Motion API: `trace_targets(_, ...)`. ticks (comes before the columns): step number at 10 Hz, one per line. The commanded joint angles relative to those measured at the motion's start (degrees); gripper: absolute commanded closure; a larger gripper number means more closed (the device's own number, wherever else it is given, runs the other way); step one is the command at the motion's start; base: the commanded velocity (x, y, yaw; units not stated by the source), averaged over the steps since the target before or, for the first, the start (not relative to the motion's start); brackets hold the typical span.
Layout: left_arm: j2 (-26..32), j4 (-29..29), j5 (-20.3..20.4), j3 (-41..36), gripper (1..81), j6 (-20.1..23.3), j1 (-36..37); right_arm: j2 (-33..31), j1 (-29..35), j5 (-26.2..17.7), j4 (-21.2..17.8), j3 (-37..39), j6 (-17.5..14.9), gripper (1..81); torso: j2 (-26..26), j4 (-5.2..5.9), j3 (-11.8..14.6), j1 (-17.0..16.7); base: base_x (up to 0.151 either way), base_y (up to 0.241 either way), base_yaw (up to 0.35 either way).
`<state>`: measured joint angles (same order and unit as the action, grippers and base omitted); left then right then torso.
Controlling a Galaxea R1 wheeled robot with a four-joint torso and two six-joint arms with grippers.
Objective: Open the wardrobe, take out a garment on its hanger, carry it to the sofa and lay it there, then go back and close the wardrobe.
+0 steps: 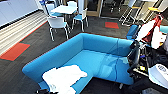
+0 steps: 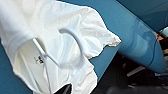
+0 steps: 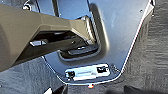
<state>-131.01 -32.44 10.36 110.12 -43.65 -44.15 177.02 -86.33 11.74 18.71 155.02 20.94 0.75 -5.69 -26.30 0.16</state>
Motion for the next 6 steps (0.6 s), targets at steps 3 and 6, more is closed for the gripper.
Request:
trace_targets(3, -1.35, -0.96, -0.34, 3.42, 1.0, 3.83, -1.15, 0.38, -1.09, -3.21, -0.17, -0.16, -0.2, 1.0, 0.0, 0.0, 0.0, 0.0, 0.0, 0.0, 0.0)
trace_targets(6, -6.28, -5.44, -0.34, 9.77, 1.0, 4.1, -9.22, 0.38, -0.99, -3.39, -0.17, -0.16, -0.2, 1.0, 0.0, 0.0, 0.0, 0.0, 0.0, 0.0, 0.0)
